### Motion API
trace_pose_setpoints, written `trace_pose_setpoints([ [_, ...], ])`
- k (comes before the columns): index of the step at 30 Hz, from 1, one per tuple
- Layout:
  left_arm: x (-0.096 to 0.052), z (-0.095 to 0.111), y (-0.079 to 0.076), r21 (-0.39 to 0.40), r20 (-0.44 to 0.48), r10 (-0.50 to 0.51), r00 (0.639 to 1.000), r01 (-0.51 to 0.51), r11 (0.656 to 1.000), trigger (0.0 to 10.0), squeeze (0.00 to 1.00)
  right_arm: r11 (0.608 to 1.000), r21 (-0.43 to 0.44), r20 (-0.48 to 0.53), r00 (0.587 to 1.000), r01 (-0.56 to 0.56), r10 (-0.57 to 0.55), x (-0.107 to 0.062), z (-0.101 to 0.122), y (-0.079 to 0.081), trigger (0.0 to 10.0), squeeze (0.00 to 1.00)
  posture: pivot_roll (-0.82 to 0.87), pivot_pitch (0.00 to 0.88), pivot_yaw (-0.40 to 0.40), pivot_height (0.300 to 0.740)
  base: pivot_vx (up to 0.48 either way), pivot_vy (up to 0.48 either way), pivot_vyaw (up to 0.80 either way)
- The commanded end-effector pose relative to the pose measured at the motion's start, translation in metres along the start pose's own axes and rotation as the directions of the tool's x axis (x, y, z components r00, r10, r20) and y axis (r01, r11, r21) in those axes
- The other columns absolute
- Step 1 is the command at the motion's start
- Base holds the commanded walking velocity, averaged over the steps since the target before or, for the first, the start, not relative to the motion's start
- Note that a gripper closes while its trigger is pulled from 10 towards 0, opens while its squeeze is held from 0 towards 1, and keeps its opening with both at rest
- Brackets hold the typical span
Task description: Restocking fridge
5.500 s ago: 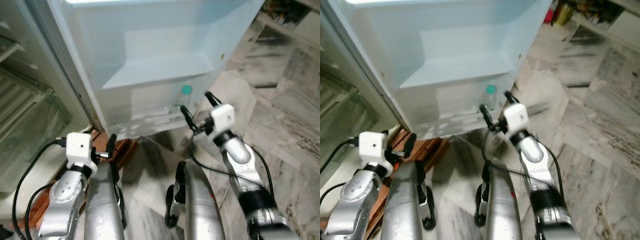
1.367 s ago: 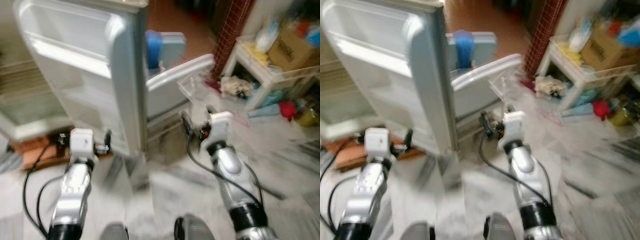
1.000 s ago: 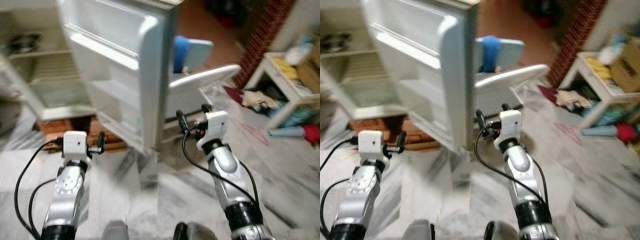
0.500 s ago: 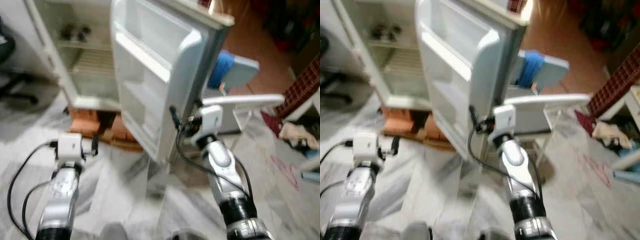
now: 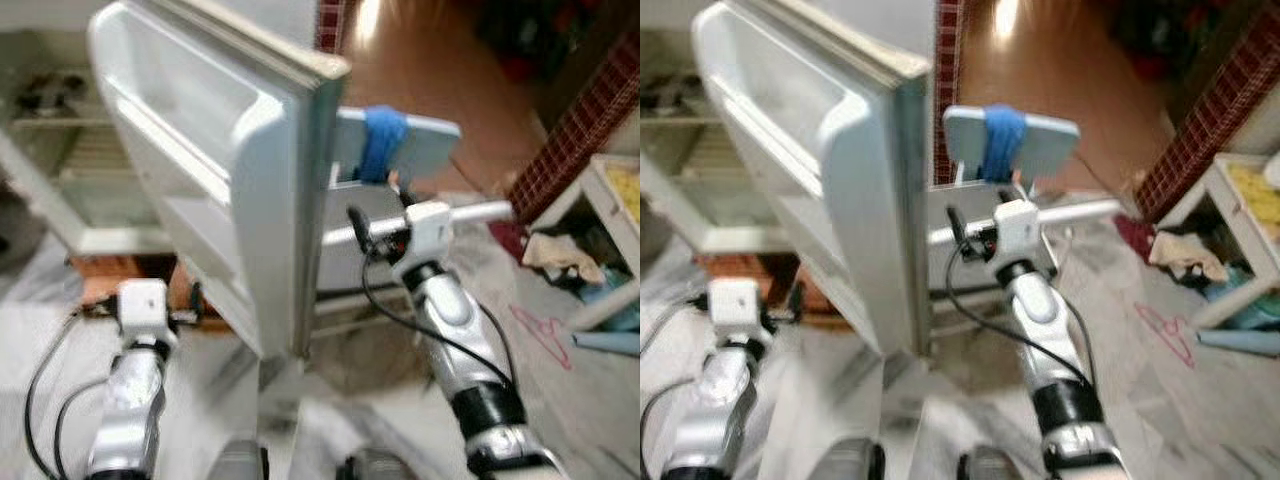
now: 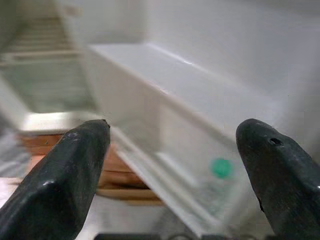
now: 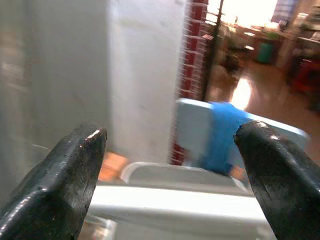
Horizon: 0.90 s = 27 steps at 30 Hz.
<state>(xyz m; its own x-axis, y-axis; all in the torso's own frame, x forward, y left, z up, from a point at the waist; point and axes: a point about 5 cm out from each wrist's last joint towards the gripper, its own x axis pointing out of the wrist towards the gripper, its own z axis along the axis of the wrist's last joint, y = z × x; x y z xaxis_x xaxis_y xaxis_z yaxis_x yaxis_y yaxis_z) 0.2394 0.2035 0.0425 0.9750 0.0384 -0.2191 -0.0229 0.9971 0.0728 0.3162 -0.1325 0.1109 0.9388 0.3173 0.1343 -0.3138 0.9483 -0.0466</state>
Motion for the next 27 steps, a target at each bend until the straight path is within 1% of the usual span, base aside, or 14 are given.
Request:
trace_pose_setpoints([
  [1,-0.008,-0.007,0.011,0.005,-0.034,0.016,0.999,-0.016,1.0,10.0,0.0,0.999,0.006,0.032,0.999,-0.035,0.035,0.009,0.007,0.006,10.0,0.0,0.12,0.083,-0.069,0.74,0.0,0.0,0.0],
  [5,-0.019,-0.012,0.012,0.004,-0.055,0.009,0.998,-0.009,1.0,10.0,0.0,0.994,0.02,0.037,0.994,-0.107,0.106,0.019,0.013,0.004,10.0,0.0,0.14,0.084,-0.074,0.74,0.0,0.0,0.0],
  [7,-0.03,-0.018,0.018,0.012,-0.069,0.048,0.996,-0.047,0.999,10.0,0.0,0.984,0.029,0.047,0.983,-0.176,0.175,0.027,0.02,0.005,10.0,0.0,0.15,0.086,-0.075,0.74,0.0,0.0,0.0],
  [10,-0.037,-0.021,0.022,0.02,-0.073,0.072,0.995,-0.07,0.997,10.0,0.0,0.978,0.053,0.056,0.979,-0.201,0.198,0.034,0.025,0.007,10.0,0.0,0.15,0.088,-0.076,0.74,0.0,0.0,0.0],
  [15,-0.047,-0.026,0.023,0.03,-0.086,0.098,0.991,-0.096,0.995,10.0,0.0,0.969,0.079,0.059,0.972,-0.233,0.229,0.053,0.034,0.02,10.0,0.0,0.18,0.09,-0.083,0.74,0.0,0.0,0.0],
  [17,-0.047,-0.026,0.023,0.031,-0.086,0.098,0.991,-0.095,0.995,10.0,0.0,0.956,0.123,0.094,0.962,-0.268,0.257,0.067,0.045,0.038,10.0,0.0,0.19,0.088,-0.086,0.74,0.0,0.0,0.0],
  [18,-0.047,-0.026,0.023,0.031,-0.086,0.098,0.991,-0.095,0.995,10.0,0.0,0.956,0.123,0.094,0.962,-0.268,0.257,0.067,0.045,0.038,10.0,0.0,0.19,0.088,-0.086,0.74,0.0,0.0,0.0],
  [19,-0.046,-0.024,0.022,0.034,-0.081,0.099,0.992,-0.096,0.995,10.0,0.0,0.91,0.174,0.129,0.925,-0.376,0.357,0.069,0.052,0.056,10.0,0.0,0.2,0.087,-0.09,0.74,0.0,0.0,0.0],
  [21,-0.045,-0.022,0.022,0.035,-0.075,0.1,0.992,-0.098,0.995,10.0,0.0,0.838,0.221,0.17,0.866,-0.499,0.471,0.066,0.057,0.072,10.0,0.0,0.2,0.087,-0.092,0.74,0.0,0.0,0.0],
  [23,-0.046,-0.021,0.024,0.036,-0.073,0.102,0.992,-0.1,0.994,10.0,0.0,0.674,0.306,0.245,0.74,-0.672,0.626,0.049,0.065,0.09,10.0,0.0,0.2,0.089,-0.092,0.74,0.0,0.0,0.0],
  [24,-0.046,-0.021,0.024,0.036,-0.073,0.102,0.992,-0.1,0.994,10.0,0.0,0.674,0.306,0.245,0.74,-0.672,0.626,0.049,0.065,0.09,10.0,0.0,0.2,0.089,-0.092,0.74,0.0,0.0,0.0],
  [25,-0.046,-0.021,0.024,0.036,-0.075,0.103,0.992,-0.1,0.994,10.0,0.0,0.561,0.325,0.293,0.645,-0.761,0.706,0.034,0.071,0.098,10.0,0.0,0.2,0.091,-0.091,0.74,0.0,0.0,0.0],
  [26,-0.047,-0.022,0.024,0.036,-0.078,0.102,0.992,-0.099,0.994,10.0,0.0,0.485,0.343,0.322,0.585,-0.805,0.744,0.024,0.075,0.101,10.0,0.0,0.19,0.093,-0.089,0.74,0.0,0.0,0.0],
  [27,-0.047,-0.022,0.024,0.037,-0.079,0.101,0.992,-0.098,0.995,10.0,0.0,0.429,0.355,0.342,0.542,-0.831,0.768,0.016,0.077,0.104,10.0,0.0,0.19,0.093,-0.089,0.74,0.0,0.0,0.0],
])
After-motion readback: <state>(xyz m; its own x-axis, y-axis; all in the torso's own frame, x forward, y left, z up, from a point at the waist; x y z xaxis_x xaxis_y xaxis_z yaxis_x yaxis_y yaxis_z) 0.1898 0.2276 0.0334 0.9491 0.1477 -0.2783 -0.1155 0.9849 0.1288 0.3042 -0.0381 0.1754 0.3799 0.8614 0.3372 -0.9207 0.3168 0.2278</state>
